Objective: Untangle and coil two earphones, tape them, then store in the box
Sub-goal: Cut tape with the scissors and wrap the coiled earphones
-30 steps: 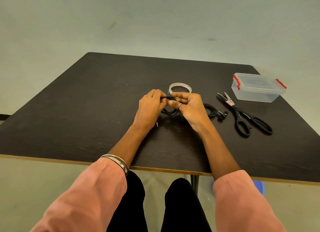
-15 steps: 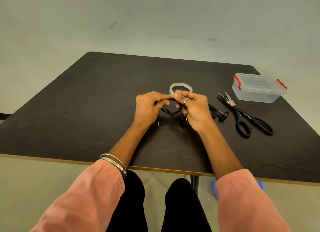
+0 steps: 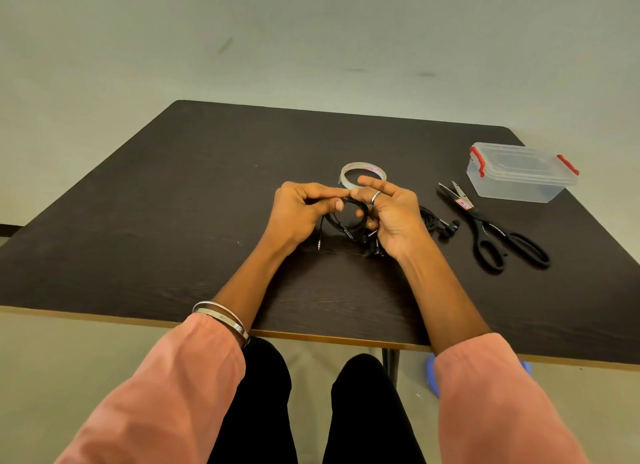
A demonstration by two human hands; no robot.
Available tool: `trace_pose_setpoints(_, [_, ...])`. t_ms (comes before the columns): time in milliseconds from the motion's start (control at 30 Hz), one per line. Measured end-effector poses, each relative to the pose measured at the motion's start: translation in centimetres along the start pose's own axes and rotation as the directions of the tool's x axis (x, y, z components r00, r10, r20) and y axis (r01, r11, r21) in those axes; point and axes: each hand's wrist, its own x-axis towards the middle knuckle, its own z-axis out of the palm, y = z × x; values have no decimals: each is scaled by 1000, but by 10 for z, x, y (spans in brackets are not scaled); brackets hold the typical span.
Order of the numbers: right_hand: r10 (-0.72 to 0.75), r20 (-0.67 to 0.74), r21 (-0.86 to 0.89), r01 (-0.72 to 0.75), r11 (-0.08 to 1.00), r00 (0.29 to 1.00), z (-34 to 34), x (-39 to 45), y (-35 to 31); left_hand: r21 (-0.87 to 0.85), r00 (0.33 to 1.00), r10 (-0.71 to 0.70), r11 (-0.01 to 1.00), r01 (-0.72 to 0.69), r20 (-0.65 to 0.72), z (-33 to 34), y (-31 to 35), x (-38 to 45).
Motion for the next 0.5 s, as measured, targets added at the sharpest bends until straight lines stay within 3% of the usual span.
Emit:
trace_pose_setpoints(133, [-49, 9, -24, 49, 999, 999, 2, -4, -2, -174, 990, -129, 978, 116, -65, 4, 4, -1])
trace_pose_setpoints(333, [-246, 97, -109, 256, 960, 964, 2, -3, -2, -176, 983, -179, 970, 169, -39, 3, 6, -2])
trace_pose_setpoints(500, [-431, 278, -362, 510, 781, 858, 0, -3, 2, -188, 979, -198, 965, 184, -55, 4, 4, -2])
